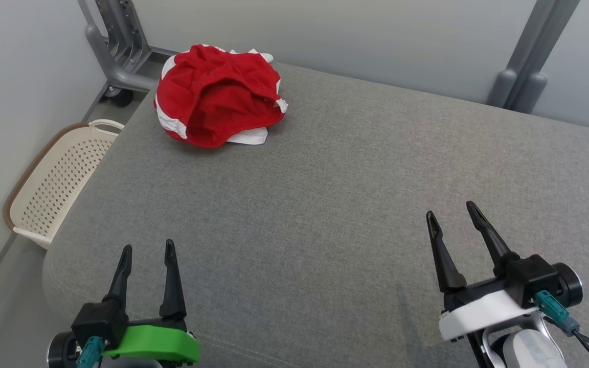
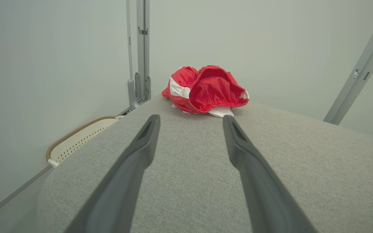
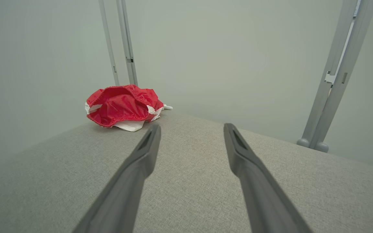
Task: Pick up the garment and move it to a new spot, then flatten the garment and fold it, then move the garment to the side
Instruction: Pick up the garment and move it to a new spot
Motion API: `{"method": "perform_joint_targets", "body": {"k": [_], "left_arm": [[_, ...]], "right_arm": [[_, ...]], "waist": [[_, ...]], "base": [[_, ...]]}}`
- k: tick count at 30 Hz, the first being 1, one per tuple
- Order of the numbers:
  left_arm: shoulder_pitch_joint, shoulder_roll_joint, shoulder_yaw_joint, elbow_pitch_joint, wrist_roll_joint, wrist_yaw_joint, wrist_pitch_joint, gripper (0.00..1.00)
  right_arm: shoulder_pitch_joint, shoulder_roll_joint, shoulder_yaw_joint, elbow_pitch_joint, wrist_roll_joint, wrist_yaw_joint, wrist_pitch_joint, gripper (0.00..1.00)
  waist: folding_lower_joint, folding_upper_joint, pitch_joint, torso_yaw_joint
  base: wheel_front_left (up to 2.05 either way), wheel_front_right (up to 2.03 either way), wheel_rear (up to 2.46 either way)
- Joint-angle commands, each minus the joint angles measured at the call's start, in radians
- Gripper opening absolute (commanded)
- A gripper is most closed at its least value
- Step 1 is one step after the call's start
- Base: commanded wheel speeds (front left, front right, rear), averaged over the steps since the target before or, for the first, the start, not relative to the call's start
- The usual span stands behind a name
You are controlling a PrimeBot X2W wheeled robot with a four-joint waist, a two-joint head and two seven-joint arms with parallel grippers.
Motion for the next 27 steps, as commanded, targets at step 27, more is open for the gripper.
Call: {"method": "perform_joint_targets", "body": {"k": [27], "left_arm": [[-0.628,0.242,0.085,0.302,0.117,-0.136,0.101,1.00]], "right_arm": [[-0.138,-0.005,0.036,-0.051,-0.077,0.000,-0.003,1.00]], "waist": [[0.0000,0.0000,0.223,-0.201]], "base": [[0.00,0.00,0.00]]}}
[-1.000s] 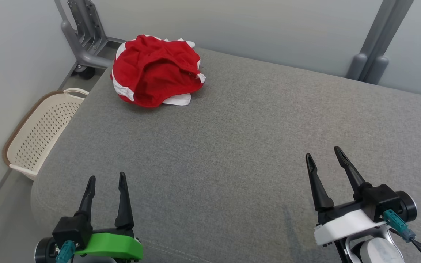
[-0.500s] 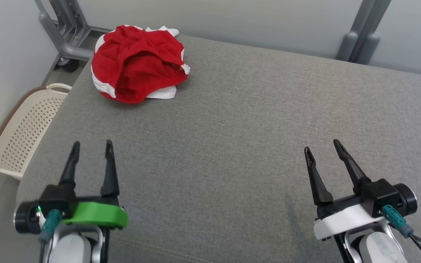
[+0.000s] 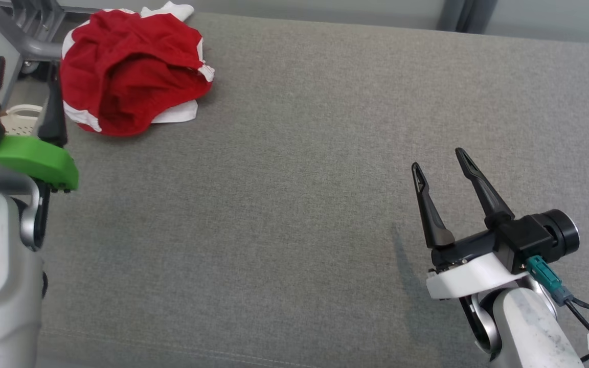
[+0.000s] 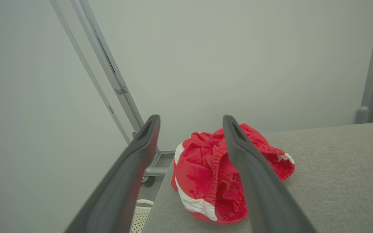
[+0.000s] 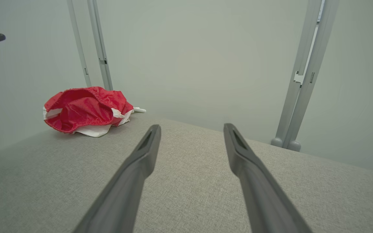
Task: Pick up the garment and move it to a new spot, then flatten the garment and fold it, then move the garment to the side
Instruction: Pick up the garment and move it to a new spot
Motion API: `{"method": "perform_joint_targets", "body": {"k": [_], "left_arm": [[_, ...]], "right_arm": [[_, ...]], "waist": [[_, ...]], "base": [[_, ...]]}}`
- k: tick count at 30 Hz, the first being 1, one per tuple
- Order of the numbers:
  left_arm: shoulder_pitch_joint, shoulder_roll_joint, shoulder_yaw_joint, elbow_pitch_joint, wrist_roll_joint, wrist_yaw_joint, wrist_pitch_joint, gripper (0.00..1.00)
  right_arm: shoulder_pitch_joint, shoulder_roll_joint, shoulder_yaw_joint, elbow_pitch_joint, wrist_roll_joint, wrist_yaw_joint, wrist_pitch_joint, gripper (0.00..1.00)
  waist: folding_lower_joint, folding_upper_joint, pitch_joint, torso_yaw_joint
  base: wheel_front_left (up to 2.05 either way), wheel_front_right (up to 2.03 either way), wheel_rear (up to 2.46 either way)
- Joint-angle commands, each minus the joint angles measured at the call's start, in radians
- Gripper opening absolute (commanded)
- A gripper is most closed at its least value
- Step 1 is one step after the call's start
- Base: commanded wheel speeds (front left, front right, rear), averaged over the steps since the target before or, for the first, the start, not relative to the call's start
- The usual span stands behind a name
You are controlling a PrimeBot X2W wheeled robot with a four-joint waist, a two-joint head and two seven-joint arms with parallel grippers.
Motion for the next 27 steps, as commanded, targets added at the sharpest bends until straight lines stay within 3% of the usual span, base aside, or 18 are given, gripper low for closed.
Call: {"method": "perform_joint_targets", "body": {"k": [1,7,14,27], "left_arm": [[-0.031,0.013,0.001,0.020,-0.011,-0.006,0.011,1.00],[-0.147,0.084,-0.015,0.174,-0.019,-0.022,0.098,1.00],[-0.223,0.124,-0.067,0.350,-0.018,-0.030,0.155,1.00],[-0.298,0.153,-0.068,0.523,-0.026,0.012,0.143,1.00]], "right_arm": [[-0.016,-0.005,0.001,-0.007,-0.010,0.000,-0.003,1.00],[-0.055,-0.005,0.009,-0.016,-0.030,0.000,-0.003,1.00],[-0.087,-0.004,0.001,-0.033,-0.050,0.000,-0.003,1.00],[-0.110,-0.005,0.004,-0.046,-0.060,0.000,-0.003,1.00]], "waist": [[0.0000,0.0000,0.072,-0.059],[0.0000,0.0000,0.158,-0.111],[0.0000,0.0000,0.234,-0.146],[0.0000,0.0000,0.289,-0.160]], "base": [[0.00,0.00,0.00],[0.00,0.00,0.00],[0.00,0.00,0.00],[0.00,0.00,0.00]]}}
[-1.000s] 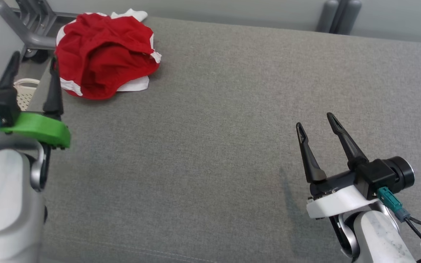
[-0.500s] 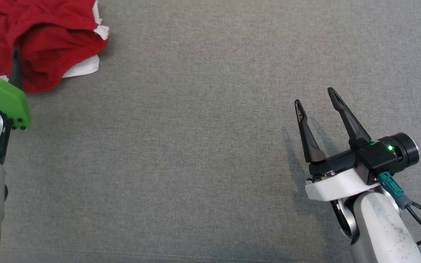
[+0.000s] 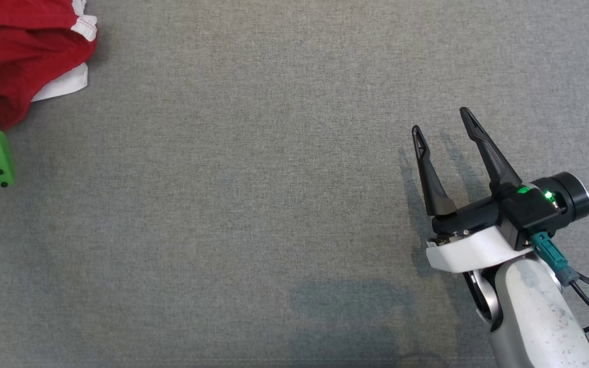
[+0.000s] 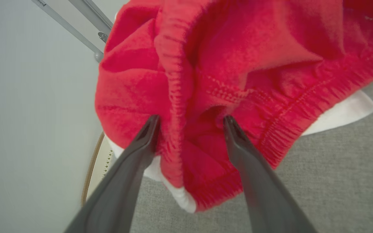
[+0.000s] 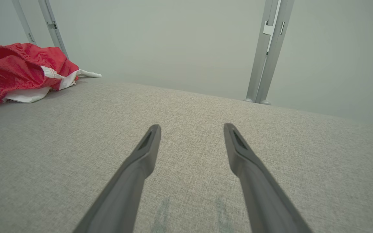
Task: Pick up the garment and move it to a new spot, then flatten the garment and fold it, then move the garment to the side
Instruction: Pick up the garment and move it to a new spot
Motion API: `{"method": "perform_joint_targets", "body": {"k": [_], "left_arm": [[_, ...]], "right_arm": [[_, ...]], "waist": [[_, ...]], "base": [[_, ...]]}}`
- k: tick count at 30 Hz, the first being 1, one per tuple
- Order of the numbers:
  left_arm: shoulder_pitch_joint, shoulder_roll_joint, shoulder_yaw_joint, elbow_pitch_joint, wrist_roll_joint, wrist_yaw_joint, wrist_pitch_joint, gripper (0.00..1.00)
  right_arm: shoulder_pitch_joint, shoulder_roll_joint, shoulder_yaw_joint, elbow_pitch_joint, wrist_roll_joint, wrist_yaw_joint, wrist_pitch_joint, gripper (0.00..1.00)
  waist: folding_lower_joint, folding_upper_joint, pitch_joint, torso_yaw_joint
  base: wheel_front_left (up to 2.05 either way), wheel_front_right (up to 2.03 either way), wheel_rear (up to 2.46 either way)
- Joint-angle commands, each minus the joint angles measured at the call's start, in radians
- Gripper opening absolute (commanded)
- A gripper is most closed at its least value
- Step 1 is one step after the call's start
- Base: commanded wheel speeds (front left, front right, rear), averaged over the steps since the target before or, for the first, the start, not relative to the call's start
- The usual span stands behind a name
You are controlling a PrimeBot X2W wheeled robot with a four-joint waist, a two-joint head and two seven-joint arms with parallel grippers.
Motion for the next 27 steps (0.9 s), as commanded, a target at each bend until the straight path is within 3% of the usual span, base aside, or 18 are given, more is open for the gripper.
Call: {"method": "perform_joint_targets", "body": {"k": [1,2,3,4,5,7,18,27], "left_arm": [[-0.025,0.014,-0.001,0.008,0.005,0.007,-0.010,0.78],[-0.033,0.016,-0.002,0.015,0.005,0.009,-0.017,0.65],[-0.040,0.018,-0.002,0.022,0.004,0.010,-0.023,0.60],[-0.047,0.021,-0.002,0.026,0.004,0.012,-0.034,0.44],[-0.054,0.025,-0.003,0.030,0.006,0.014,-0.043,0.35],[-0.066,0.028,-0.008,0.037,0.011,0.020,-0.060,0.00],[-0.125,0.058,-0.062,0.043,0.048,0.010,-0.107,0.00],[-0.173,0.024,-0.139,-0.038,0.083,-0.012,-0.137,0.00]], "right_arm": [[-0.010,-0.005,0.000,-0.003,-0.005,0.000,-0.003,1.00],[-0.013,-0.005,0.000,-0.001,-0.004,0.000,-0.003,1.00],[-0.016,-0.005,-0.001,0.002,-0.004,0.000,-0.003,1.00],[-0.019,-0.005,-0.002,0.003,-0.004,0.000,-0.003,1.00],[-0.019,-0.004,-0.003,0.005,-0.003,0.000,-0.003,1.00],[-0.016,-0.005,-0.005,0.009,0.000,0.000,-0.003,1.00],[0.014,-0.005,0.000,0.025,0.041,0.000,-0.003,1.00],[0.071,-0.005,-0.030,0.034,0.082,0.000,-0.003,1.00]], "waist": [[-0.0001,0.0000,0.006,-0.004],[-0.0001,0.0000,0.006,-0.004],[-0.0001,0.0000,0.006,-0.004],[-0.0001,0.0000,0.004,-0.004],[-0.0001,0.0000,0.001,-0.004],[-0.0001,0.0000,-0.009,-0.002],[-0.0001,0.0000,-0.107,0.000],[-0.0001,0.0000,-0.247,-0.028]], "base": [[0.00,0.00,0.00],[0.00,0.00,0.00],[0.00,0.00,0.00],[0.00,0.00,0.00],[0.00,0.00,0.00],[0.00,0.00,0.00],[0.00,0.00,0.00],[0.00,0.00,0.00]]}}
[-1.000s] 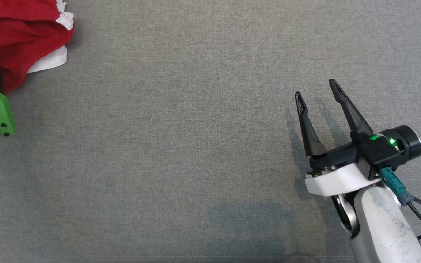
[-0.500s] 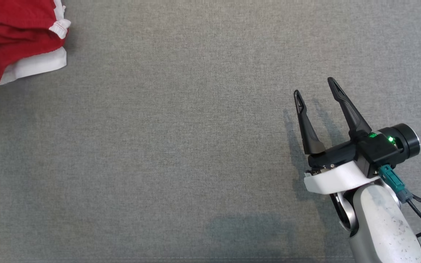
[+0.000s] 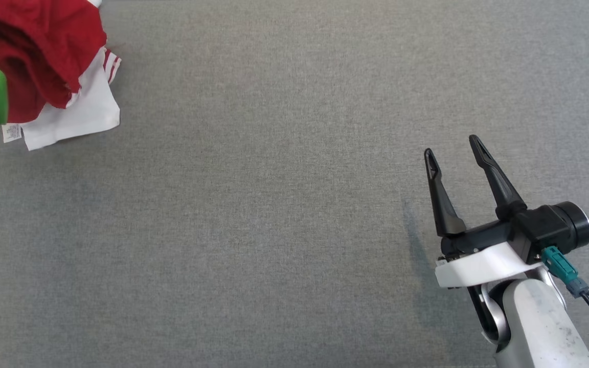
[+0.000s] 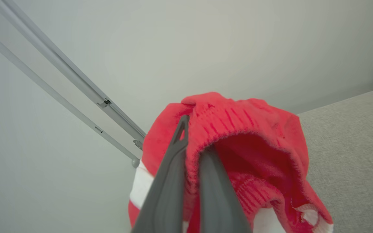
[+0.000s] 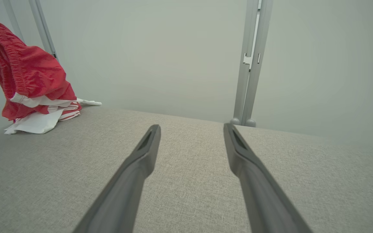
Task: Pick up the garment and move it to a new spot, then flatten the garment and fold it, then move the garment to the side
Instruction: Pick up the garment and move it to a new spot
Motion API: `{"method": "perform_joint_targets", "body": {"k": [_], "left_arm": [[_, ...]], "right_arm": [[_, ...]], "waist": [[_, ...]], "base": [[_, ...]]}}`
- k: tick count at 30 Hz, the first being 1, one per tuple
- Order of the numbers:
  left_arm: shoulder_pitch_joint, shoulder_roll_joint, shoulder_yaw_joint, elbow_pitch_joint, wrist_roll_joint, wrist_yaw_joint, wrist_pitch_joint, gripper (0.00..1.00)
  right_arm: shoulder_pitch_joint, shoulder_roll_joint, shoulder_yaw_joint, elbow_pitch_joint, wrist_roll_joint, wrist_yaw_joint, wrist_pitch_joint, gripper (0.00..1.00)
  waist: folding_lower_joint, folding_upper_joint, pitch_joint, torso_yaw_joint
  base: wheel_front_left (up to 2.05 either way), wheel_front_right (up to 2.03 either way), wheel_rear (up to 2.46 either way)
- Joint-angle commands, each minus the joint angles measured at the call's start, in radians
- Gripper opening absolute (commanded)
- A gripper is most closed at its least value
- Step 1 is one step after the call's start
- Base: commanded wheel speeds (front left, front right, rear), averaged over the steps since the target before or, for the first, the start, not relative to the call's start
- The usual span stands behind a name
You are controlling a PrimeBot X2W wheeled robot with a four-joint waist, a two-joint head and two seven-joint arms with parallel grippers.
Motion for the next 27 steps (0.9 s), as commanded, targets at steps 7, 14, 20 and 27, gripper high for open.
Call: {"method": "perform_joint_targets", "body": {"k": [7,14,20,27], "left_arm": [[-0.025,-0.081,-0.083,-0.104,0.002,-0.024,-0.010,0.00],[0.028,-0.180,-0.167,-0.209,-0.060,-0.033,0.000,0.00],[0.086,-0.267,-0.269,-0.323,-0.158,-0.034,0.006,0.00],[0.199,-0.367,-0.327,-0.417,-0.279,-0.034,0.011,0.00]], "right_arm": [[0.072,-0.004,-0.052,0.007,0.032,0.000,-0.003,1.00],[0.113,-0.004,-0.076,0.006,0.055,0.000,-0.003,1.00],[0.133,-0.004,-0.097,0.007,0.068,0.000,-0.003,1.00],[0.144,-0.004,-0.118,-0.001,0.072,0.000,-0.003,1.00]], "waist": [[0.0000,0.0000,-0.149,-0.058],[0.0000,0.0000,-0.203,-0.096],[0.0000,0.0000,-0.229,-0.121],[0.0000,0.0000,-0.229,-0.149]], "base": [[0.00,0.00,0.00],[0.00,0.00,0.00],[0.00,0.00,0.00],[0.00,0.00,0.00]]}}
